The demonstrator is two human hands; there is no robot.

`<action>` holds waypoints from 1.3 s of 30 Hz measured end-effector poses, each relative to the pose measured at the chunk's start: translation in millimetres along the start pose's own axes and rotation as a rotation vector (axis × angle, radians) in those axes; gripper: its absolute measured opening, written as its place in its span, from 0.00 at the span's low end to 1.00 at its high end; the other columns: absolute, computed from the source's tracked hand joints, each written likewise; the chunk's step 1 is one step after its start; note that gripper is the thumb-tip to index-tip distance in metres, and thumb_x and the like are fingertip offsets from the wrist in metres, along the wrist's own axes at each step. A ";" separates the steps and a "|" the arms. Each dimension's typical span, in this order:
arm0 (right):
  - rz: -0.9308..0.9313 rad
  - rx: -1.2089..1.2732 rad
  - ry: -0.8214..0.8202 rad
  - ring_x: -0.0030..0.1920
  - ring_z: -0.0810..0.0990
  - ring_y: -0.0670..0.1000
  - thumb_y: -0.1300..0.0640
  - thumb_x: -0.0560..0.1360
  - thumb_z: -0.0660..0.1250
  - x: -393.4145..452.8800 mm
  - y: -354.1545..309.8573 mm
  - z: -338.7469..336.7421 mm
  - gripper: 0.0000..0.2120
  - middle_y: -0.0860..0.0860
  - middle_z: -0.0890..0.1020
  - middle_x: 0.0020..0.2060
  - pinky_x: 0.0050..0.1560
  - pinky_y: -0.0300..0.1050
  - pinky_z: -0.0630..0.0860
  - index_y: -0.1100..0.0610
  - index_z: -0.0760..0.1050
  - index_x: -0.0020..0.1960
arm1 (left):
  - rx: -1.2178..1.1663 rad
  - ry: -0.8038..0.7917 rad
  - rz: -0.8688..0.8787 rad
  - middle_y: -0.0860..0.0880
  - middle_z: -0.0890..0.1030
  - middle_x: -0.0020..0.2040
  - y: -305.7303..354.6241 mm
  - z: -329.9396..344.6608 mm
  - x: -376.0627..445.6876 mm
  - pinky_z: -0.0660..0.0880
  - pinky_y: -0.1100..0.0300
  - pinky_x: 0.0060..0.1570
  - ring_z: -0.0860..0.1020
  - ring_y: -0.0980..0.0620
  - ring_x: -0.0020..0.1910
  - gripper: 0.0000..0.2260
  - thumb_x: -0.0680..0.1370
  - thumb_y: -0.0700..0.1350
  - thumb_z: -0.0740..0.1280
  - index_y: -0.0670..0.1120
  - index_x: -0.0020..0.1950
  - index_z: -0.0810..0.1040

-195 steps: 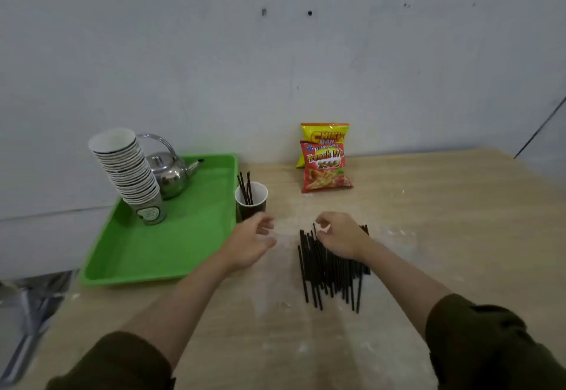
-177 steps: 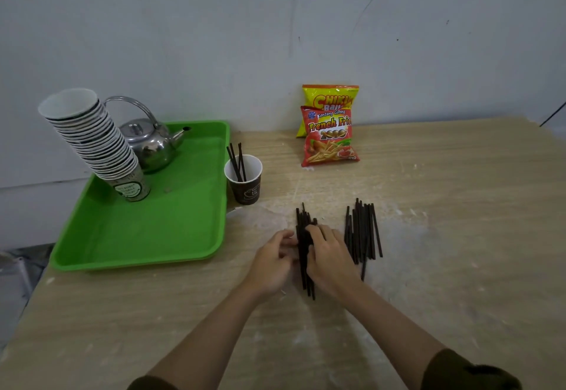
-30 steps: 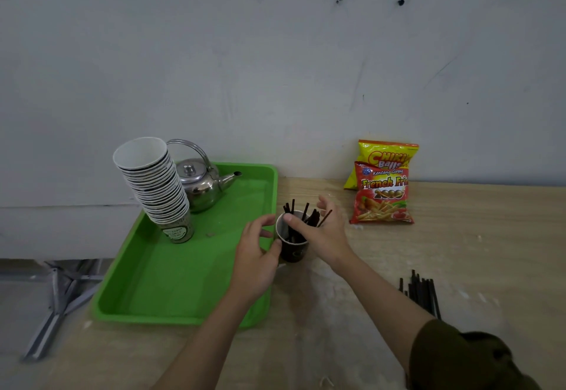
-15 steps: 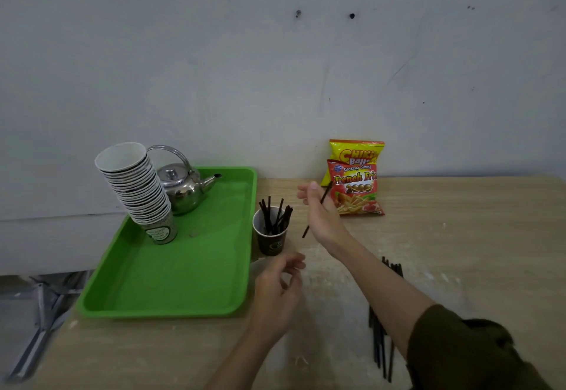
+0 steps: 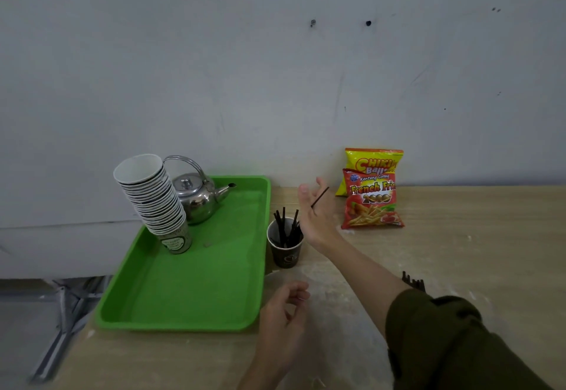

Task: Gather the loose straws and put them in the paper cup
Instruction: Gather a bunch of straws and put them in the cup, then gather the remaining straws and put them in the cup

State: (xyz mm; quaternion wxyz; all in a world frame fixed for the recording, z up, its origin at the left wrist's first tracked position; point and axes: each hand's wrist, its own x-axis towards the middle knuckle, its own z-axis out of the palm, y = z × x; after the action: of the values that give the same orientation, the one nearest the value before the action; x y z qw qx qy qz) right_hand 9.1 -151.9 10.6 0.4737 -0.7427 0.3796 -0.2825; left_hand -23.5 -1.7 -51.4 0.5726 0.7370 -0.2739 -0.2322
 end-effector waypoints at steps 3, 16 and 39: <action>0.024 -0.123 -0.048 0.73 0.52 0.56 0.38 0.76 0.50 0.5 4.5 5.3 0.32 0.55 0.55 0.73 0.71 0.63 0.49 0.51 0.46 0.74 | 0.011 -0.017 -0.021 0.62 0.80 0.45 -4.2 3.5 0.5 0.67 0.72 0.31 0.77 0.60 0.38 0.17 0.71 0.32 0.65 0.56 0.43 0.77; -0.089 -0.156 -0.078 0.70 0.58 0.56 0.41 0.75 0.59 2.0 6.3 -3.1 0.30 0.56 0.61 0.70 0.69 0.64 0.56 0.52 0.53 0.71 | 0.056 -0.071 -0.019 0.51 0.81 0.39 -1.7 9.1 8.6 0.69 0.73 0.33 0.77 0.60 0.37 0.18 0.71 0.31 0.63 0.55 0.43 0.76; 0.514 -0.778 0.158 0.68 0.57 0.61 0.33 0.70 0.60 -130.4 140.8 -110.2 0.45 0.61 0.58 0.68 0.67 0.57 0.57 0.63 0.50 0.71 | 0.726 -0.160 0.269 0.44 0.73 0.66 -50.8 31.5 -24.4 0.61 0.51 0.68 0.67 0.46 0.68 0.23 0.72 0.51 0.53 0.43 0.63 0.71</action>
State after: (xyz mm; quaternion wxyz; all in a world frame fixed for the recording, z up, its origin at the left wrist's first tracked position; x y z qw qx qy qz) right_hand -190.5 -134.3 -83.3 0.1845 -0.7232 0.6638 -0.0486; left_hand -55.3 1.9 -107.5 0.2767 0.8287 -0.4762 -0.1000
